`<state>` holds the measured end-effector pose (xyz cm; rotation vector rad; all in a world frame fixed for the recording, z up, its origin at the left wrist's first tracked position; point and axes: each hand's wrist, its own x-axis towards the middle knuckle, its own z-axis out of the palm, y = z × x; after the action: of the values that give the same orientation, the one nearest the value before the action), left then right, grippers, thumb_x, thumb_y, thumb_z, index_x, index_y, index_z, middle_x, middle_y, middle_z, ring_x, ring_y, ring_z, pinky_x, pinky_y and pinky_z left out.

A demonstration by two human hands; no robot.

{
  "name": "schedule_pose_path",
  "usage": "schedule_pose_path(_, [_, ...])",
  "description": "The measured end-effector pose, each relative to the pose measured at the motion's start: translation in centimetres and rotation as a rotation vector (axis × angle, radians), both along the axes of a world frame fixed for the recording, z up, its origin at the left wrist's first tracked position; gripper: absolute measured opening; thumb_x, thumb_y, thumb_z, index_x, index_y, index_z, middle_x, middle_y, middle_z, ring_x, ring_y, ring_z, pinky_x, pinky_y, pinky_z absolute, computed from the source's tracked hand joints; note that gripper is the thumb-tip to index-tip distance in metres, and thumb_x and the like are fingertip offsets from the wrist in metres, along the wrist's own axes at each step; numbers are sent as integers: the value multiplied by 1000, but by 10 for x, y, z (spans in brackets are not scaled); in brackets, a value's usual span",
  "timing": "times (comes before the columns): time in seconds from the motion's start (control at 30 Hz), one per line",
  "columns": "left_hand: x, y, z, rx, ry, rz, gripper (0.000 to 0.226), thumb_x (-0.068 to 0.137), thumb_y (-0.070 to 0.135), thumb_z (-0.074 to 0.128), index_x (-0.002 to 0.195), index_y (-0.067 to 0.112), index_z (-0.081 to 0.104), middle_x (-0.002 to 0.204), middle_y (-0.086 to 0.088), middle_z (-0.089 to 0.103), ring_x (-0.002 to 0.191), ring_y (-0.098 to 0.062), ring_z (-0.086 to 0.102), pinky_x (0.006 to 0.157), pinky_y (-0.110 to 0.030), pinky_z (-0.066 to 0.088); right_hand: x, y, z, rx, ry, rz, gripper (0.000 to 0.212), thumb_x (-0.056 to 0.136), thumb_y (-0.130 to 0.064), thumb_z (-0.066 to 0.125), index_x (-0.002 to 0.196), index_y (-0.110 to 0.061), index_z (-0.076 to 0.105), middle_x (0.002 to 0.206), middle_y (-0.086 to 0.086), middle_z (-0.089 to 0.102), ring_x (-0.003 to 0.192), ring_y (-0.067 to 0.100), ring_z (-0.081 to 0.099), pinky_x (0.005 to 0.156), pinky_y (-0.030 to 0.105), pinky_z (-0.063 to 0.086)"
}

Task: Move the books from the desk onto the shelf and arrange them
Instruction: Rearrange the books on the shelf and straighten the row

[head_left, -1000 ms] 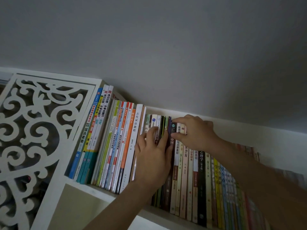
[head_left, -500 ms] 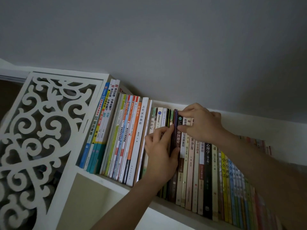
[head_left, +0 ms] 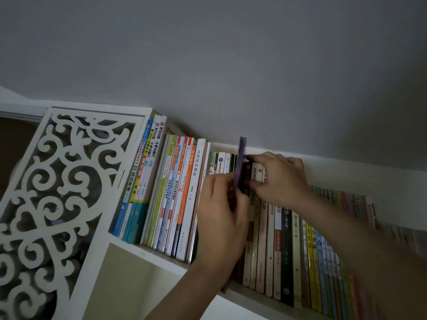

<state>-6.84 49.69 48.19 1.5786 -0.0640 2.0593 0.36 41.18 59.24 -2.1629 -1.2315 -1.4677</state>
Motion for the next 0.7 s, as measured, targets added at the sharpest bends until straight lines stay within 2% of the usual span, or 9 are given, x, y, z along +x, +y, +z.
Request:
schedule_pose_path(0.03, [-3,1,1,-20,39,-6,26,94,19,57,119,24,54,106,10,54,91,-4,55,74,-21,51,0,1,1,2,2,4,58,84,-44,64,139,-37,47,134,-13,55,125,12,46,103,36,23])
schedule_pose_path(0.1, [-5,2,-4,-57,248,20,38,93,26,57,128,26,44,112,9,57,93,-8,59,73,-25,55,0,3,2,1,5,-1,62,84,-45,63,142,-35,43,137,-11,53,128,13,45,105,37,22])
schedule_pose_path(0.17, [-9,2,-13,-53,397,89,43,92,24,60,130,24,40,115,5,60,90,-10,62,70,-19,52,-1,3,1,5,11,-10,64,83,-45,63,143,-34,42,137,-10,52,128,14,45,106,38,21])
schedule_pose_path(0.27, [-27,-1,-14,-27,436,105,38,97,17,54,131,23,39,109,3,66,82,-9,63,65,-16,49,-2,3,0,4,28,-1,63,84,-45,61,143,-34,43,136,-9,53,127,15,45,105,38,22])
schedule_pose_path(0.33, [-47,1,-14,-38,443,76,35,99,20,52,131,27,39,101,11,64,78,-1,61,63,-10,48,-2,4,2,8,34,29,56,86,-45,59,140,-36,47,133,-9,56,125,15,47,102,38,23])
schedule_pose_path(0.43, [-91,18,-15,-72,425,35,35,94,23,57,120,39,40,81,21,58,66,9,59,52,-7,46,-1,6,2,31,26,18,48,90,-44,53,138,-37,50,135,-9,56,126,15,47,102,38,23])
schedule_pose_path(0.5, [-119,37,-17,-91,402,12,37,91,23,61,113,44,40,78,18,63,65,8,64,54,-15,54,-4,11,3,36,36,4,49,90,-45,52,138,-38,49,135,-8,55,127,15,46,102,40,23])
schedule_pose_path(0.57, [-136,56,-19,-140,413,-70,36,88,23,65,114,41,47,86,14,69,71,2,68,60,-26,58,-9,17,5,21,65,0,51,89,-48,54,139,-42,47,132,-8,55,125,17,46,102,43,24])
schedule_pose_path(0.7, [-143,72,-26,-173,451,-240,46,84,13,71,117,42,57,99,15,73,86,-7,72,76,-38,58,-13,24,11,-24,122,-20,58,85,-53,59,139,-42,45,130,-8,54,126,19,45,102,48,28])
